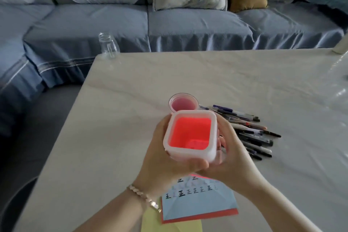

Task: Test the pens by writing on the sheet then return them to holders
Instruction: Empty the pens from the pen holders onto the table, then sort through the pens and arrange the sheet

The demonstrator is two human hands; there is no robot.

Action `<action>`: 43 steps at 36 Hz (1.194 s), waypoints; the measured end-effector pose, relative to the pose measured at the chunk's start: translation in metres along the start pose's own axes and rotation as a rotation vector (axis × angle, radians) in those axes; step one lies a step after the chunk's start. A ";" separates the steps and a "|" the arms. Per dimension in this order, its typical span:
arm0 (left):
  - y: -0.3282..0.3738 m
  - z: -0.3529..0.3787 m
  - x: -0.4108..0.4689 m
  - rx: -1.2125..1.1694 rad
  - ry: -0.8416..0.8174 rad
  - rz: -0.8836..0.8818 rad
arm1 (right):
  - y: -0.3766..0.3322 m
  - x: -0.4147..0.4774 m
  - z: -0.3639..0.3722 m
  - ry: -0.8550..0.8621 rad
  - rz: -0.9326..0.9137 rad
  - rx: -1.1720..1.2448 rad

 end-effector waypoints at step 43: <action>-0.039 0.018 -0.057 0.951 -0.057 0.349 | 0.067 -0.021 -0.062 0.031 0.242 -1.115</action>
Point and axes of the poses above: each hand's wrist, its own x-axis towards the middle knuckle, its own z-axis out of the palm, y = z × x, the point moved 6 cm from there along x, towards the middle knuckle, and after that the axes turned 14 degrees about x, right-handed, at the moved point
